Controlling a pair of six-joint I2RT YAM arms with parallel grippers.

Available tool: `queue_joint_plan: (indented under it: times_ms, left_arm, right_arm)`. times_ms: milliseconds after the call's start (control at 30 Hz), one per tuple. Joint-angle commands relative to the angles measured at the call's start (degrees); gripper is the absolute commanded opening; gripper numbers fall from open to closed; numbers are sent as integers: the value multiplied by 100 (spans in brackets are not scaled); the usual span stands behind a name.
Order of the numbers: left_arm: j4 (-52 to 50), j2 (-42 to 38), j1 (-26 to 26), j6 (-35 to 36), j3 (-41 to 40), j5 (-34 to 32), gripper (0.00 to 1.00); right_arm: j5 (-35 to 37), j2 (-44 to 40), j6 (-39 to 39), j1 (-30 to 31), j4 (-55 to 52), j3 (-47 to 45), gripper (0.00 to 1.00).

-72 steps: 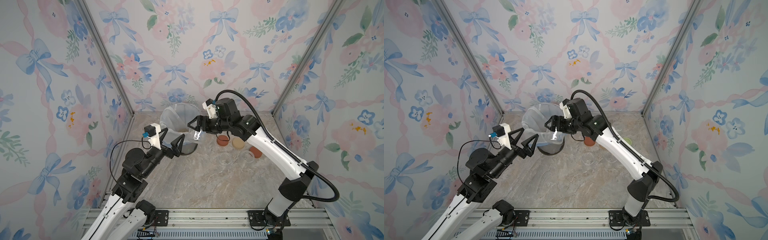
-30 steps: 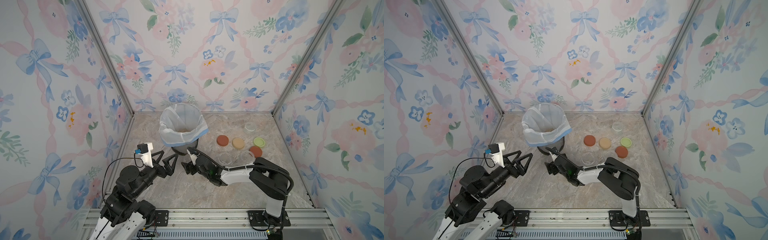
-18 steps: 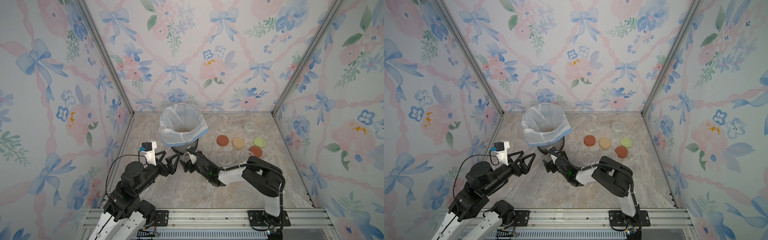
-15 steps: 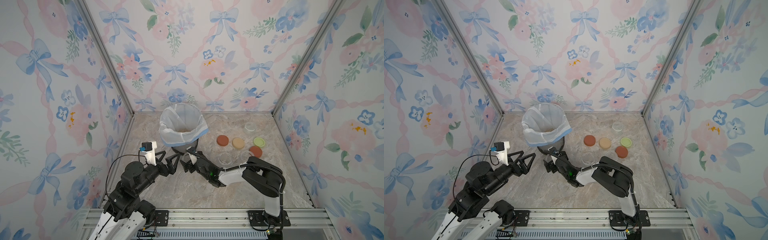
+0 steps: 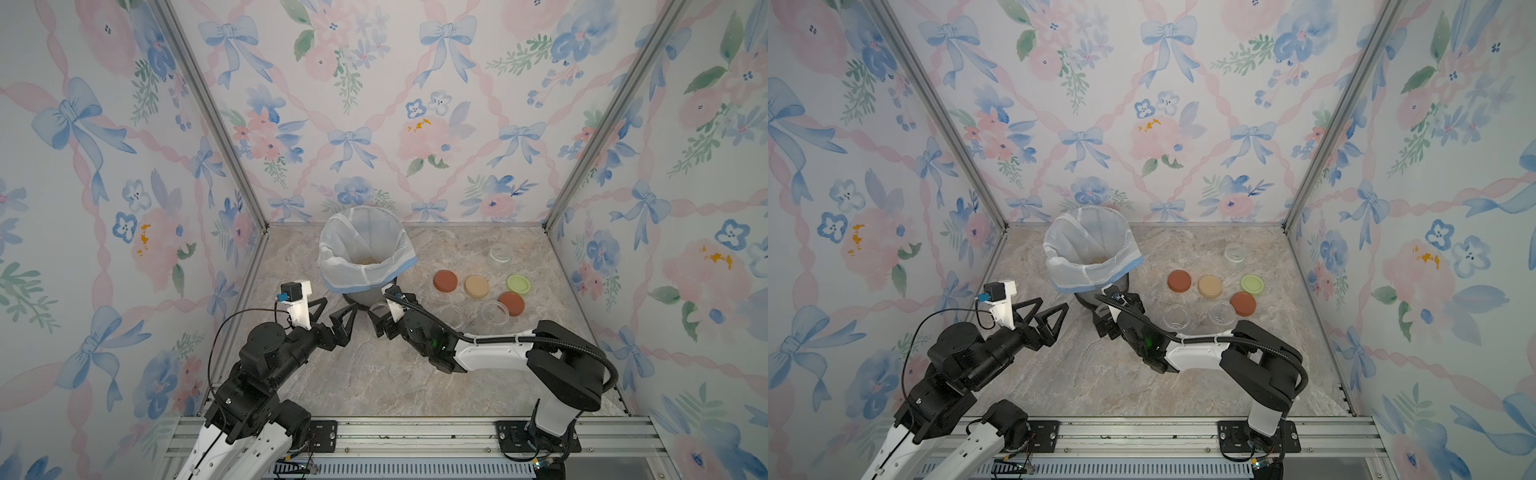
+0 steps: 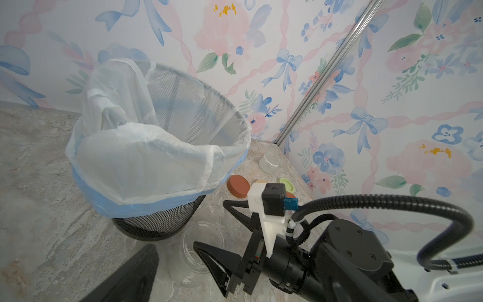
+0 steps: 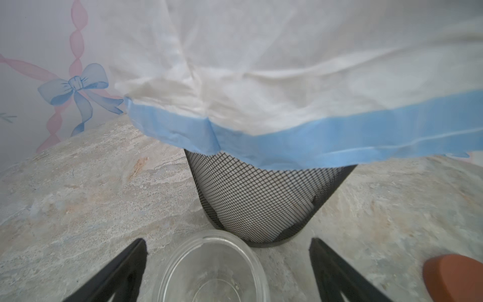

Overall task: Empty moldy rice from jars
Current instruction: Place the jar at the center of the board, then reset both arms

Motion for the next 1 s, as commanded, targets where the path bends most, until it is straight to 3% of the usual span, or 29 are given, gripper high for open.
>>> queue_joint_plan:
  times_ms: [0,267,367,500,667,967]
  left_arm:
    - [-17,91,5,353,156,-250,98]
    - [-17,450,44,656,184,-1126,98]
    - [27,588,170,722,122,-1431,98]
    - [282,853,756,671,-118,-1236,98]
    - [1196,1174,1750,530,-752,-699,98]
    - [2972,2070,2045,1452,-1521,-1126,98]
  right_arm:
    - [-134,-639,77,9,-1169,160,97]
    - [-849,-2091,368,-616,-3414,366,97]
    - [-1334,-2597,369,-1170,-4008,414,97]
    - [-1844,-3052,324,-2158,-4541,535,97]
    - [-2319,-3063,140,-3374,-4676,714,98]
    - [-2187,-2221,256,-5323,-3333,350,98]
